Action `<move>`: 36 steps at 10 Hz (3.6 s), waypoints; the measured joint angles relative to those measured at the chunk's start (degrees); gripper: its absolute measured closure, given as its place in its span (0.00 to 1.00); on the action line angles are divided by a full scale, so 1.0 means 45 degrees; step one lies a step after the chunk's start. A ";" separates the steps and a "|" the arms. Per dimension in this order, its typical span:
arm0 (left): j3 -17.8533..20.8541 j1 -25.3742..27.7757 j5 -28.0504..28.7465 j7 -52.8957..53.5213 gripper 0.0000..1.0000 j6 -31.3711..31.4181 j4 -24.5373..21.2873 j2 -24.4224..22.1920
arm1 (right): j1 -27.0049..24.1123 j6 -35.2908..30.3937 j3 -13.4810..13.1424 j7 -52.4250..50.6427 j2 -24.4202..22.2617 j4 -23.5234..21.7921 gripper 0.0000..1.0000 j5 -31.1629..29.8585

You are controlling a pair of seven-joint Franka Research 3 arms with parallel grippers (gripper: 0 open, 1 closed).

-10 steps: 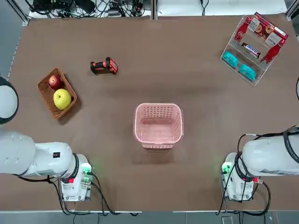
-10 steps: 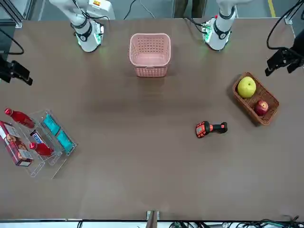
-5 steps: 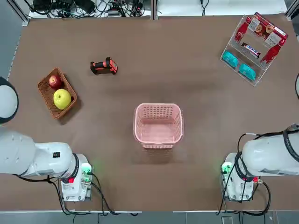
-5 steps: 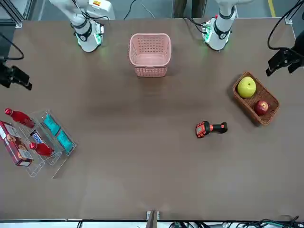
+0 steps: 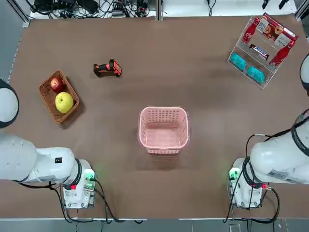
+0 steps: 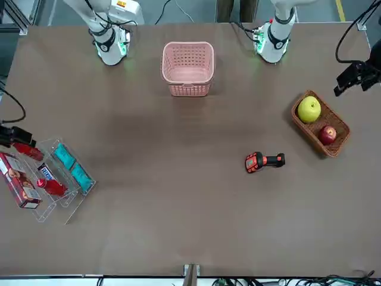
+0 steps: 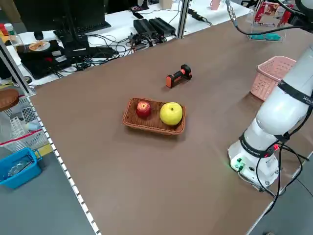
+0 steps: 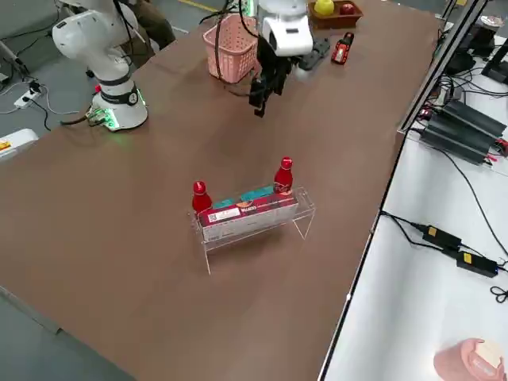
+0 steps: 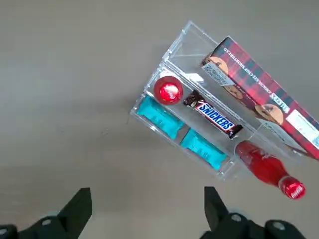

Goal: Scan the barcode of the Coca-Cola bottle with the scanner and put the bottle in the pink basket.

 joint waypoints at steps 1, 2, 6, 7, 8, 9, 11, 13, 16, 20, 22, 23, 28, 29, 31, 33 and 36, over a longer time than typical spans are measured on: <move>-0.0010 -0.0037 0.0000 -0.1246 0.00 -0.0001 -0.0033 0.0043 | 0.0001 0.0625 0.0012 -0.0040 0.0342 0.0012 0.00 -0.0006; -0.0037 -0.0137 0.0001 -0.2320 0.00 -0.0006 -0.0103 0.0129 | 0.0005 0.1225 0.0027 -0.0062 0.0714 0.0059 0.00 -0.0014; 0.0018 -0.0579 -0.0580 -0.6477 0.00 0.0393 -0.0401 0.1405 | 0.0022 0.1890 0.0048 -0.0078 0.2080 0.0690 0.00 -0.0051; 0.0205 -0.0568 -0.0817 -0.7253 0.00 0.0757 -0.0420 0.1823 | 0.0021 0.1919 0.0049 -0.0088 0.2278 0.0747 0.02 -0.0072; 0.0371 -0.0556 -0.0990 -0.8038 0.00 0.1246 -0.0462 0.2201 | 0.0018 0.1921 0.0046 -0.0127 0.2483 0.0756 0.03 -0.0131; 0.0419 -0.0562 -0.1065 -0.9014 0.00 0.1906 -0.0558 0.2574 | 0.0022 0.1935 0.0051 -0.0135 0.2684 0.0765 0.07 -0.0351; 0.0410 -0.0822 -0.1101 -1.0911 0.00 0.3318 -0.0996 0.3133 | 0.0004 0.2356 0.0043 -0.0139 0.2898 0.0766 0.08 -0.0554; 0.0497 -0.1375 -0.1115 -1.3196 0.00 0.4634 -0.1542 0.3405 | -0.0135 0.2505 0.0031 -0.0143 0.3056 0.0749 0.04 -0.0554; 0.0794 -0.2001 -0.1116 -1.6104 0.00 0.6867 -0.2838 0.3563 | -0.0165 0.2872 0.0048 -0.0146 0.3267 0.0709 0.05 -0.0552; 0.0231 -0.2011 -0.1116 -1.6491 0.00 0.9922 -0.5086 0.3624 | -0.0152 0.3264 0.0077 -0.0145 0.3540 0.0646 0.10 -0.0550; -0.0148 -0.2002 -0.1046 -1.6498 0.00 1.1108 -0.6278 0.3641 | -0.0152 0.3264 0.0080 -0.0146 0.3562 0.0624 0.13 -0.0549; -0.0331 -0.1924 -0.0997 -1.6498 0.00 1.1580 -0.6763 0.3647 | -0.0152 0.3264 0.0081 -0.0146 0.3563 0.0622 0.19 -0.0549; -0.0734 -0.1559 -0.0551 -1.6493 0.00 1.3947 -0.8263 0.4012 | -0.0162 0.3267 0.0075 -0.0144 0.3566 0.0583 0.37 -0.0505; -0.0737 -0.1535 -0.0349 -1.6493 0.00 1.4307 -0.8382 0.4198 | -0.0163 0.3268 0.0075 -0.0140 0.3566 0.0573 0.39 -0.0456; -0.0754 -0.1443 -0.0224 -1.6426 0.00 1.5201 -0.8862 0.4434 | -0.0167 0.3268 0.0066 -0.0134 0.3566 0.0523 0.52 -0.0221; -0.0770 -0.1392 -0.0215 -1.6424 0.00 1.5745 -0.9305 0.4450 | -0.0168 0.3268 0.0063 -0.0133 0.3566 0.0494 0.58 -0.0170; -0.0794 -0.1394 -0.0215 -1.6441 0.00 1.6130 -0.9761 0.4448 | -0.0170 0.3268 0.0055 -0.0143 0.3559 0.0505 0.65 -0.0167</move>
